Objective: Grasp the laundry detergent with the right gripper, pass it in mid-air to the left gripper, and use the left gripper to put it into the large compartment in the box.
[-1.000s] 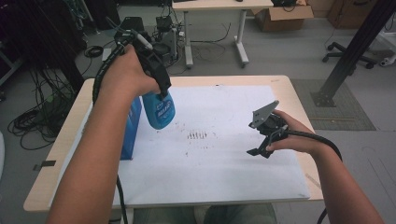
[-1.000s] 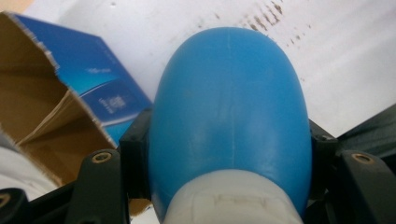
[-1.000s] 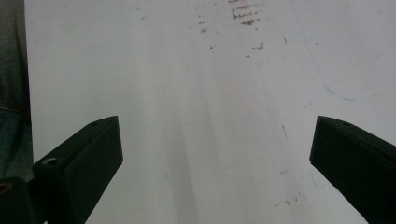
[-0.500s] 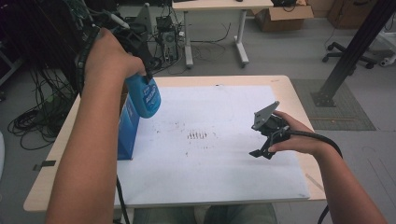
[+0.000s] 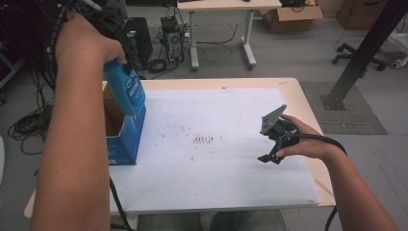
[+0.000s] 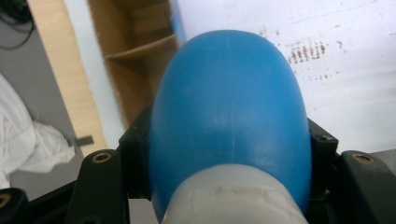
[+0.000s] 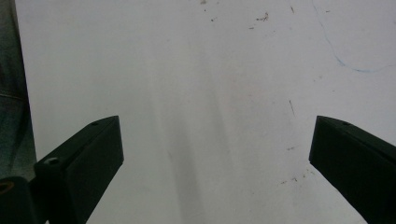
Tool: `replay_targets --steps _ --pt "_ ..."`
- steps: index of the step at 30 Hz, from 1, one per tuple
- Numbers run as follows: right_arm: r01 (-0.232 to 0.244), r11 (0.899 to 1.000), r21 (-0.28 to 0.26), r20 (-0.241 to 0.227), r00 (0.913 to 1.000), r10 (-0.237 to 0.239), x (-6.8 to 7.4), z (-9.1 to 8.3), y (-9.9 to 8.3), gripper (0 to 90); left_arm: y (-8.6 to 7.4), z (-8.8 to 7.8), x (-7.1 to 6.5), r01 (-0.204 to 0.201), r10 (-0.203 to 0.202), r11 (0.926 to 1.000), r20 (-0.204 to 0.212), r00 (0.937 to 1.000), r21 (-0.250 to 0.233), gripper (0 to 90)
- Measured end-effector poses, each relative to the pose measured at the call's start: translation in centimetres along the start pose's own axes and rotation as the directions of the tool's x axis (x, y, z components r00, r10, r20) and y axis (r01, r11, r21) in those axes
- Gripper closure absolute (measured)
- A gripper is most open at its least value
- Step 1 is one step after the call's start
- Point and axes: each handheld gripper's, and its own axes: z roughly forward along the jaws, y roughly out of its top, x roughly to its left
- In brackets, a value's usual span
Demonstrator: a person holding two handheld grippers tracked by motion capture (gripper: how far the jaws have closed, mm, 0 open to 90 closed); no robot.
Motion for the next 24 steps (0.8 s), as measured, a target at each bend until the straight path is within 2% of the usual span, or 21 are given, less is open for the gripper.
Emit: replay_targets --steps 2,3,5,14,15,20,24 --pt "0.000 1.000 0.003 0.001 1.0000 0.000 0.0 -0.1 0.0 2.9 0.0 0.0 0.4 0.010 -0.010 0.9999 -0.002 0.9999 0.004 38.2" --pt "0.000 1.000 0.003 0.001 1.0000 0.000 0.0 -0.1 0.0 2.9 -0.1 0.1 1.0 0.031 -0.031 0.9994 -0.007 0.9995 0.014 38.2" --pt "-0.002 1.000 0.000 0.002 1.0000 0.002 0.0 -0.2 0.0 2.9 -0.2 0.2 1.6 0.047 -0.047 0.9987 -0.015 0.9988 0.020 38.2" --pt "-0.013 1.000 0.003 -0.002 0.9999 0.013 0.0 -0.1 -0.1 2.9 -0.5 0.8 3.8 0.091 -0.090 0.9954 -0.019 0.9958 0.031 38.2" --pt "-0.011 1.000 0.001 -0.003 0.9999 0.011 -0.1 0.0 -0.1 3.0 -0.6 0.9 4.3 0.107 -0.107 0.9938 -0.020 0.9941 0.031 38.2" --pt "-0.014 1.000 0.000 -0.003 0.9999 0.014 -0.1 -0.1 0.0 2.9 -0.7 1.4 5.2 0.119 -0.118 0.9921 -0.029 0.9926 0.039 38.2" --pt "-0.015 1.000 0.001 -0.002 0.9999 0.015 -0.3 -0.2 0.2 2.9 -0.7 2.4 5.9 0.128 -0.127 0.9907 -0.028 0.9916 0.047 38.2"
